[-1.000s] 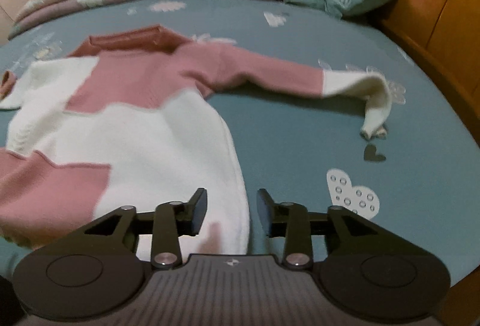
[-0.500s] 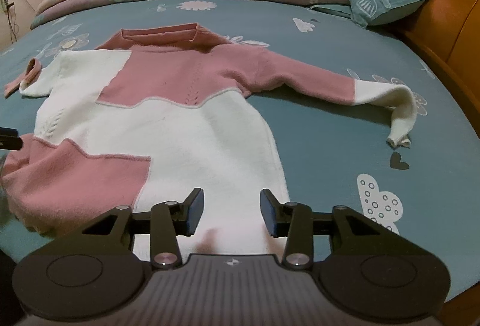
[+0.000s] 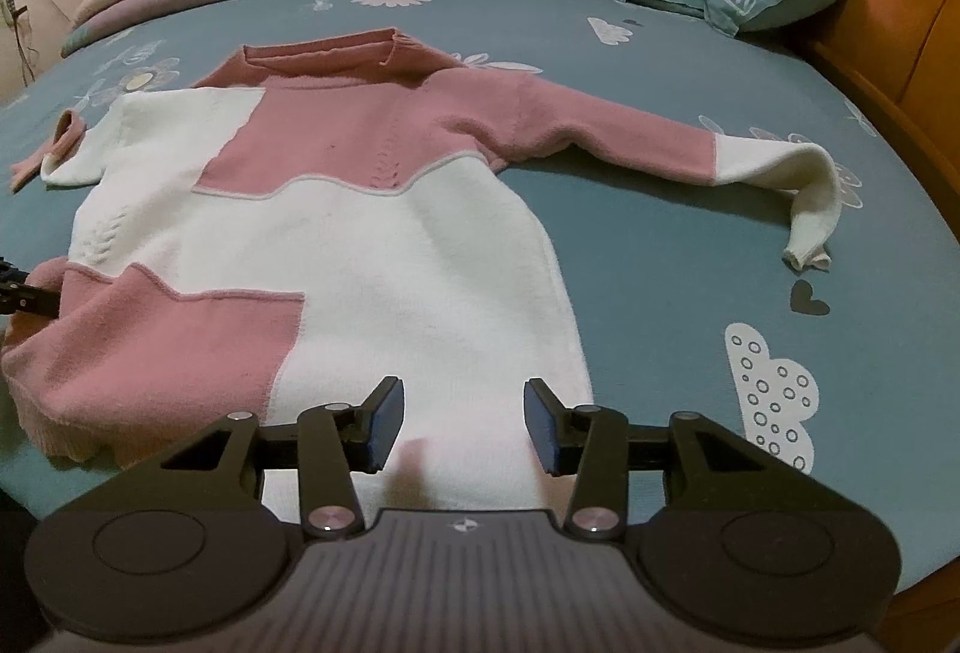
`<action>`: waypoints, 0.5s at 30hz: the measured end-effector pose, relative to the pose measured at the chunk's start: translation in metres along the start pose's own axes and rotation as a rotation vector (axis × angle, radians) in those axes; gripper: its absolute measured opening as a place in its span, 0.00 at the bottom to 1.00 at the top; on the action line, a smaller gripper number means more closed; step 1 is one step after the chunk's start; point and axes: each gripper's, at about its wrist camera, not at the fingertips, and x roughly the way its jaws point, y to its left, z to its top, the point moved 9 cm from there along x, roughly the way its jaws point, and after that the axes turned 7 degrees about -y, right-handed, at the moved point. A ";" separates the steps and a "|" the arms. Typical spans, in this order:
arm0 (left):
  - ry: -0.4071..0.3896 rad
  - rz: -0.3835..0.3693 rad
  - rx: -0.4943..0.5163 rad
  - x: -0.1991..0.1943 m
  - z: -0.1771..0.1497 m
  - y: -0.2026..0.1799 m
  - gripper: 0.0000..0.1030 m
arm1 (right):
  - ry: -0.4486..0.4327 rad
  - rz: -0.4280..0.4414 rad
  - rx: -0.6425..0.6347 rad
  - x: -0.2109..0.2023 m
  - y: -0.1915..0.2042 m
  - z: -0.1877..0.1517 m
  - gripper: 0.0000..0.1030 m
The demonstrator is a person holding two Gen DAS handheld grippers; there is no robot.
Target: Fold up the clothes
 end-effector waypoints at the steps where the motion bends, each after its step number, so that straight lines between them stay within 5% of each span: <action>1: -0.010 0.006 -0.002 -0.006 0.000 -0.001 0.15 | -0.001 0.002 0.002 0.000 0.000 0.000 0.49; 9: -0.141 0.056 -0.080 -0.066 0.013 0.006 0.14 | -0.007 0.011 0.014 -0.002 0.000 -0.001 0.50; 15: -0.167 0.096 -0.184 -0.090 0.010 0.018 0.14 | -0.010 0.013 0.019 -0.004 0.002 -0.001 0.50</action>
